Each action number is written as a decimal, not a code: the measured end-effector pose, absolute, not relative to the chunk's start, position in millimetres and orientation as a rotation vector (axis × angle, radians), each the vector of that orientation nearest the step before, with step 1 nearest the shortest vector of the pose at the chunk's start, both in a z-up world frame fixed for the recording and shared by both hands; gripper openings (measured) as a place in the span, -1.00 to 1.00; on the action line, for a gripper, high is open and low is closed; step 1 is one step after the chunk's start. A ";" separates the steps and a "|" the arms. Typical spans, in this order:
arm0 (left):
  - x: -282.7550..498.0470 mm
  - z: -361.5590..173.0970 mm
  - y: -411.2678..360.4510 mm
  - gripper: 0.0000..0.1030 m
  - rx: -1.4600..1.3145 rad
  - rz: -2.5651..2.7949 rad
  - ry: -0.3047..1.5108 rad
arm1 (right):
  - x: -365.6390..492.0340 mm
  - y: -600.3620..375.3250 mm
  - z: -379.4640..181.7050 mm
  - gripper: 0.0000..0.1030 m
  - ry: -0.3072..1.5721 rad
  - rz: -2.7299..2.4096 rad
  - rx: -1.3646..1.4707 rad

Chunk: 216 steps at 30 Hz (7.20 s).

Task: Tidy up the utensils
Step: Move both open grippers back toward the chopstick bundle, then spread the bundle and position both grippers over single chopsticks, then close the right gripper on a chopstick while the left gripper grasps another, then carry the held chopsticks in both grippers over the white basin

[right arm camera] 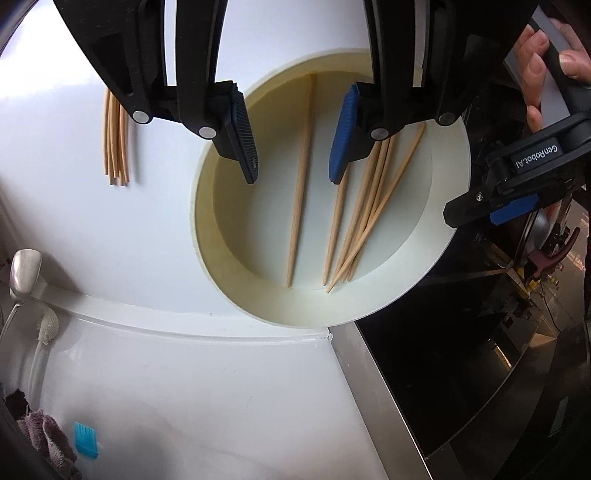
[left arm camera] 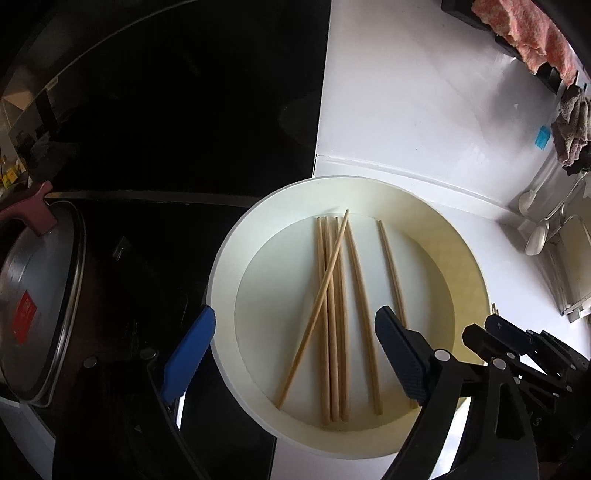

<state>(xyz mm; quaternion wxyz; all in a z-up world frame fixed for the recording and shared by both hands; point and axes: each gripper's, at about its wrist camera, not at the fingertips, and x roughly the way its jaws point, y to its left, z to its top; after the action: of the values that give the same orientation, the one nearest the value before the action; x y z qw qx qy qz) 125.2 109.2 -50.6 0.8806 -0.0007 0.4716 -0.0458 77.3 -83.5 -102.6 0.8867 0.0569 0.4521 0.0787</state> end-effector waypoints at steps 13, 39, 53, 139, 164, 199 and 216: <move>41.0 -22.9 47.0 0.72 0.000 -0.078 0.933 | 1.0 -157.7 -67.1 -0.03 0.886 0.175 0.081; -14.2 -57.9 -61.3 0.81 0.157 -0.266 0.947 | -52.3 -271.1 -105.3 0.26 0.914 -0.029 0.177; -9.9 -110.5 -71.2 0.83 0.078 -0.221 0.950 | -31.7 -273.2 -168.7 0.33 0.923 -0.023 0.117; 10.2 -178.4 -30.3 0.84 0.088 0.023 0.993 | -36.8 -301.0 -207.7 0.33 0.914 -0.110 0.003; 7.3 -173.0 -73.9 -0.84 0.102 -0.110 0.990 | -37.6 -282.9 -204.5 -0.81 0.897 -0.020 -0.074; 41.1 1.7 44.2 -0.86 0.014 -0.101 0.860 | 3.8 -155.5 -44.8 -0.88 0.744 0.231 0.048; 152.6 -72.1 108.8 -0.86 0.031 -0.260 1.041 | 116.8 -48.8 -110.0 -0.88 0.908 0.182 0.152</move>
<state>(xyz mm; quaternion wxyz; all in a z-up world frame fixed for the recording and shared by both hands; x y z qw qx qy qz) 152.6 108.8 -72.1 0.8593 0.0149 0.4961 -0.1237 116.8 -48.8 -110.0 0.8919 0.0730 0.4376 0.0879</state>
